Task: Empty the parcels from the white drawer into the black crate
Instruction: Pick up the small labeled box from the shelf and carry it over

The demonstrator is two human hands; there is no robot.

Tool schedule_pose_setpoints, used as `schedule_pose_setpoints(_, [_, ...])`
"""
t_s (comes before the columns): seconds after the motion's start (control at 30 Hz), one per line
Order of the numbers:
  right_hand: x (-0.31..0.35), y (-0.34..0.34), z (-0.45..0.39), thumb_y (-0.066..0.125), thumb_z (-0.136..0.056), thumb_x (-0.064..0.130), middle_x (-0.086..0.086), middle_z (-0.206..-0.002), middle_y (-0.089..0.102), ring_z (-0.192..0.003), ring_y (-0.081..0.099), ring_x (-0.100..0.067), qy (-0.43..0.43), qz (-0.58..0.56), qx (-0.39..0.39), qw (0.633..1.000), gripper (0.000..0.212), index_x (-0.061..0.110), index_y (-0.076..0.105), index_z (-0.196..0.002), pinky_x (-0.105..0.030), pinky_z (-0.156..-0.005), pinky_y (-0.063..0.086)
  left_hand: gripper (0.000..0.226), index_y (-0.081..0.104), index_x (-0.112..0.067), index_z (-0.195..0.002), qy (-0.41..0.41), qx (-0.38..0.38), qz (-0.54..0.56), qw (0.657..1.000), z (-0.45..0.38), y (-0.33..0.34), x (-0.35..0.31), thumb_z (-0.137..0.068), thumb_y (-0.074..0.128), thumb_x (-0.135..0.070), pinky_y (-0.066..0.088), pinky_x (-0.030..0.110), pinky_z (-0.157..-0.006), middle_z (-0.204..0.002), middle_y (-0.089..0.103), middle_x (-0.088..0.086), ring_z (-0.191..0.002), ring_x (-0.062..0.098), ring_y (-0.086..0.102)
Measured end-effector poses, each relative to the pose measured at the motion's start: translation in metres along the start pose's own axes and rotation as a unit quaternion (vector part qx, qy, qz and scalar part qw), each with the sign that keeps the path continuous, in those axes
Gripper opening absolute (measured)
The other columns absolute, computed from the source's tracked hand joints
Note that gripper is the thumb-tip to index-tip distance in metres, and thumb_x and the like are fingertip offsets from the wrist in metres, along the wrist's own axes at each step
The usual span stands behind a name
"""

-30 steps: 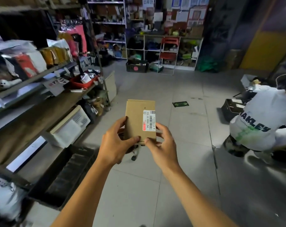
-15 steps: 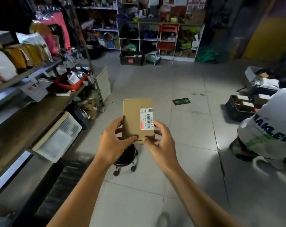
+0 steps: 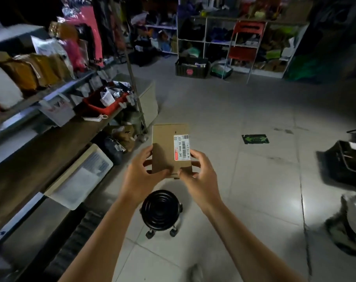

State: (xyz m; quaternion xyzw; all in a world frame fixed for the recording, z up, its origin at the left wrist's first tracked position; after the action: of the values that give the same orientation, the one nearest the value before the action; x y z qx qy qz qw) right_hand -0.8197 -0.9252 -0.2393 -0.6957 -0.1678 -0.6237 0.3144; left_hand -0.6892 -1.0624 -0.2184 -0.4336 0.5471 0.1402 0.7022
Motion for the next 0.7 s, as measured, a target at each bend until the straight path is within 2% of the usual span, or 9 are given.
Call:
schedule_pose_setpoints(0.07, [0.003, 0.016, -0.028, 0.074, -0.087, 0.016, 0.018, -0.133, 0.055, -0.115, 0.05, 0.011, -0.007, -0.002, 0.023, 1.0, 0.059, 0.03, 0.049, -0.139, -0.025, -0.097, 0.054, 0.083, 0.049, -0.032, -0.142, -0.008, -0.021, -0.008, 1.0, -0.022, -0.012, 0.005, -0.069, 0.09, -0.031, 0.051, 0.04, -0.103, -0.13, 0.061, -0.016, -0.118, 0.003, 0.059])
schedule_pose_setpoints(0.13, [0.007, 0.032, -0.052, 0.074, -0.087, 0.016, 0.016, -0.133, 0.056, -0.113, 0.051, 0.016, -0.014, -0.007, 0.042, 0.999, 0.059, 0.028, 0.05, -0.139, -0.016, -0.092, 0.053, 0.083, 0.049, -0.032, -0.142, -0.017, -0.043, -0.02, 0.999, -0.041, -0.026, 0.01, -0.069, 0.089, -0.033, 0.052, 0.035, -0.102, -0.129, 0.062, -0.016, -0.115, 0.001, 0.06])
schedule_pose_setpoints(0.17, [0.008, 0.04, -0.063, 0.075, -0.087, 0.016, 0.015, -0.131, 0.056, -0.113, 0.053, 0.015, -0.016, -0.011, 0.05, 0.999, 0.059, 0.027, 0.05, -0.139, -0.014, -0.09, 0.053, 0.084, 0.049, -0.031, -0.143, -0.022, -0.052, -0.026, 0.998, -0.051, -0.033, 0.012, -0.07, 0.089, -0.033, 0.051, 0.032, -0.101, -0.129, 0.062, -0.016, -0.115, 0.001, 0.06])
schedule_pose_setpoints(0.23, [0.008, 0.056, -0.085, 0.076, -0.086, 0.018, 0.019, -0.127, 0.055, -0.116, 0.058, 0.0, -0.016, -0.015, 0.064, 0.998, 0.058, 0.03, 0.05, -0.137, -0.017, -0.09, 0.054, 0.083, 0.048, -0.03, -0.144, -0.03, -0.064, -0.038, 0.997, -0.068, -0.043, 0.017, -0.071, 0.088, -0.032, 0.05, 0.026, -0.098, -0.131, 0.062, -0.015, -0.115, 0.002, 0.06])
schedule_pose_setpoints(0.33, [0.005, 0.08, -0.113, 0.077, -0.085, 0.02, 0.019, -0.127, 0.054, -0.114, 0.063, -0.012, -0.014, -0.008, 0.08, 0.997, 0.06, 0.03, 0.05, -0.137, -0.016, -0.088, 0.054, 0.083, 0.048, -0.029, -0.144, -0.043, -0.071, -0.034, 0.996, -0.095, -0.056, 0.031, -0.071, 0.088, -0.03, 0.052, 0.033, -0.101, -0.13, 0.062, -0.014, -0.116, 0.004, 0.06])
schedule_pose_setpoints(0.43, [0.002, 0.106, -0.143, 0.077, -0.085, 0.017, 0.01, -0.135, 0.057, -0.117, 0.057, -0.003, -0.017, 0.001, 0.083, 0.996, 0.061, 0.024, 0.052, -0.139, -0.011, -0.084, 0.053, 0.083, 0.047, -0.03, -0.144, -0.053, -0.074, -0.04, 0.995, -0.124, -0.069, 0.048, -0.072, 0.088, -0.033, 0.052, 0.036, -0.102, -0.13, 0.062, -0.014, -0.117, 0.004, 0.059])
schedule_pose_setpoints(0.63, [-0.001, 0.168, -0.195, 0.077, -0.084, 0.017, 0.011, -0.135, 0.056, -0.115, 0.051, 0.009, 0.003, 0.022, 0.079, 0.997, 0.061, 0.027, 0.051, -0.138, -0.025, -0.096, 0.054, 0.082, 0.047, -0.03, -0.145, -0.062, -0.057, -0.029, 0.996, -0.189, -0.107, 0.082, -0.073, 0.086, -0.027, 0.05, 0.037, -0.103, -0.127, 0.063, -0.017, -0.117, 0.003, 0.058])
schedule_pose_setpoints(0.7, [0.002, 0.192, -0.214, 0.077, -0.084, 0.018, 0.01, -0.136, 0.057, -0.115, 0.052, 0.003, 0.006, 0.032, 0.077, 0.997, 0.061, 0.026, 0.051, -0.138, -0.025, -0.096, 0.054, 0.082, 0.047, -0.03, -0.145, -0.064, -0.049, -0.027, 0.996, -0.213, -0.124, 0.095, -0.073, 0.087, -0.027, 0.052, 0.04, -0.102, -0.127, 0.063, -0.015, -0.118, 0.005, 0.059])
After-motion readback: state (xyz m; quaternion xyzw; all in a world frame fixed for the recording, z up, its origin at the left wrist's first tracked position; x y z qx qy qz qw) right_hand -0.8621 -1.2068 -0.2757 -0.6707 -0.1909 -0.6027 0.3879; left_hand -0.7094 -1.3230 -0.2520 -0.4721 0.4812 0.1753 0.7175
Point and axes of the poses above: each hand's wrist, its own z-axis away from the middle knuckle, its own y-axis out of the palm, x = y × z, the point moved 10 cm from there along -z, towards the middle knuckle
